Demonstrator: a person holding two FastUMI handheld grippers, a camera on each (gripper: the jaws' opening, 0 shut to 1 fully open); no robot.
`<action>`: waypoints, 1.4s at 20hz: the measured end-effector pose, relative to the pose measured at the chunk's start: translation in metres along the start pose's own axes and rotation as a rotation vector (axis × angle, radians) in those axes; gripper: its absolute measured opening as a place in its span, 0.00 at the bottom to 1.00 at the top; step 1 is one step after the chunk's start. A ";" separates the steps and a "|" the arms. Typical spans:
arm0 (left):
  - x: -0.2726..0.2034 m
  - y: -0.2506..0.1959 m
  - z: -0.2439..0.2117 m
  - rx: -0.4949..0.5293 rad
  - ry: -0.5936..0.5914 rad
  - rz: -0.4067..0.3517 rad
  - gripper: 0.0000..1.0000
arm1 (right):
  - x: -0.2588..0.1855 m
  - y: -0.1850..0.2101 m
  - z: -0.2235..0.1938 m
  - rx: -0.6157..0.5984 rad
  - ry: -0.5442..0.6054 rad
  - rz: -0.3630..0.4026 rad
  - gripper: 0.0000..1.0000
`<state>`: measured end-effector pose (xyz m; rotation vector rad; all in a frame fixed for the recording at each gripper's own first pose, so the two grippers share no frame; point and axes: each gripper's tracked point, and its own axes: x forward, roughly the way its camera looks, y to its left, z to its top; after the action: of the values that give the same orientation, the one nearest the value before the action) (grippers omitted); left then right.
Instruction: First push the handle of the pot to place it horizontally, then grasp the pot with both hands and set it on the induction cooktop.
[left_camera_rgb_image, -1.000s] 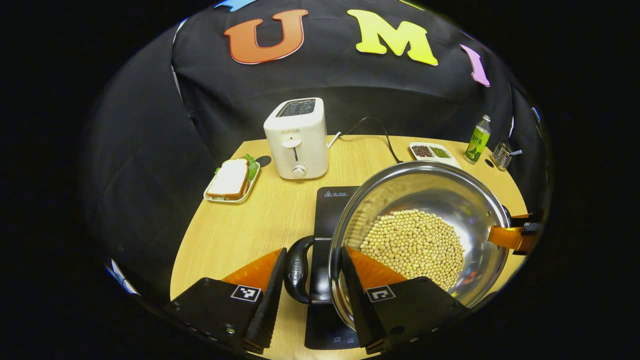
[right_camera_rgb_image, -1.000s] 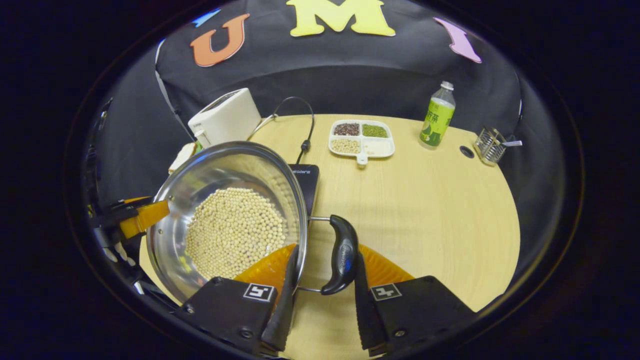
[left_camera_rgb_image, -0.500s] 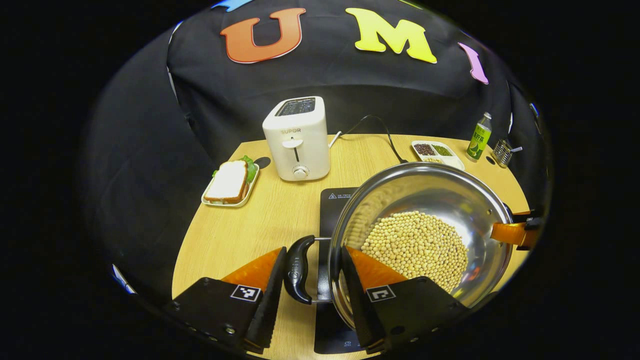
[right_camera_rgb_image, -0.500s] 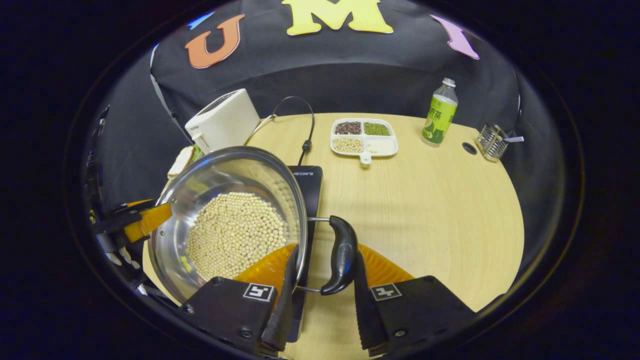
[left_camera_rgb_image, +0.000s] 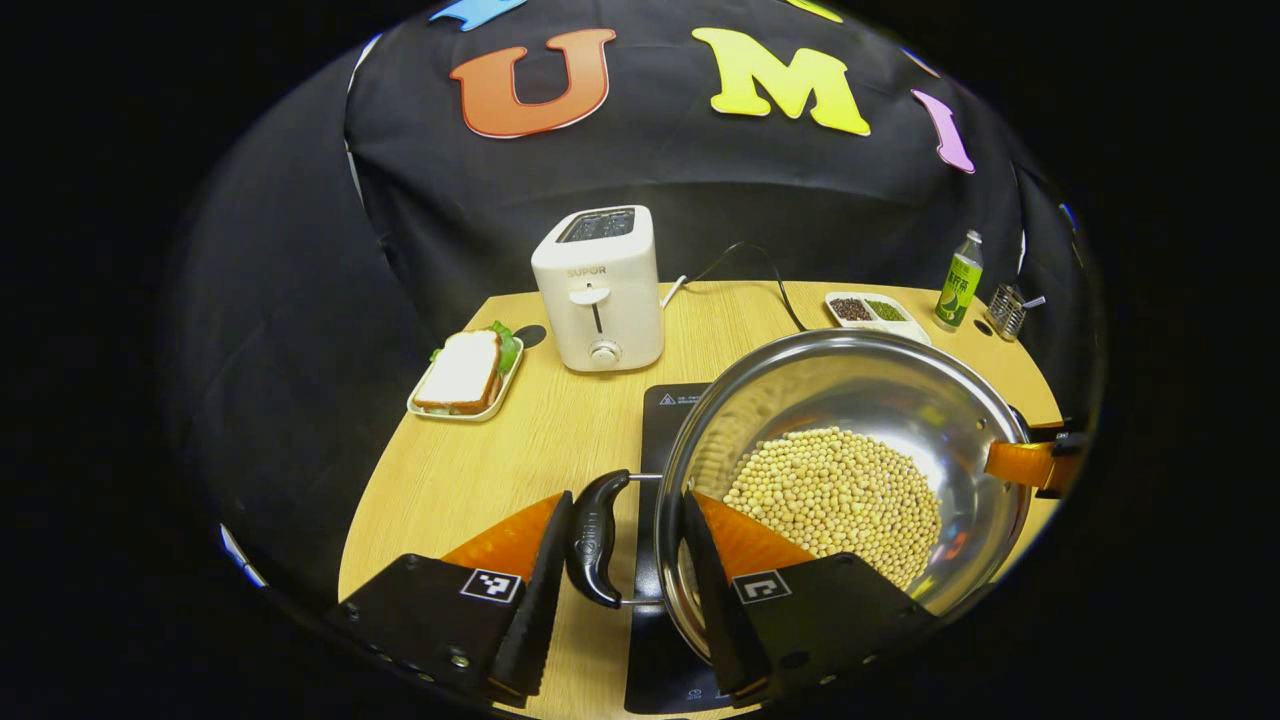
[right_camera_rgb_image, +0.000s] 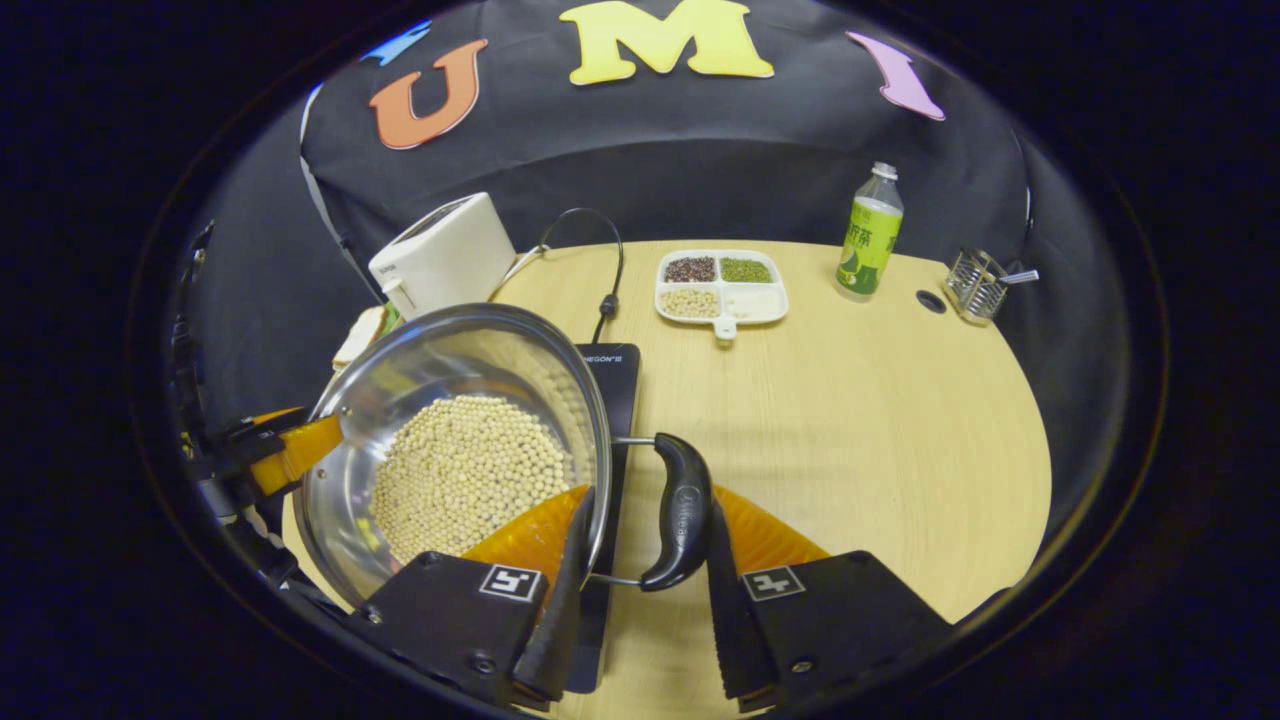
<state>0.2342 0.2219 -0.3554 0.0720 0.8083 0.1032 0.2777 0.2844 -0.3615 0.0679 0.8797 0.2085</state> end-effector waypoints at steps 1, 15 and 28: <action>0.000 0.001 0.000 0.004 -0.004 -0.001 0.62 | 0.000 0.000 0.000 -0.001 -0.002 -0.001 0.60; -0.003 0.001 0.002 0.007 -0.066 -0.020 0.76 | -0.006 -0.007 0.012 -0.008 -0.106 0.028 0.77; -0.113 -0.018 0.054 0.021 -0.302 -0.002 0.97 | -0.114 -0.023 0.058 -0.078 -0.356 0.061 0.80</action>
<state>0.1971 0.1889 -0.2393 0.1039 0.5081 0.0795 0.2557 0.2397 -0.2411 0.0570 0.5145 0.2783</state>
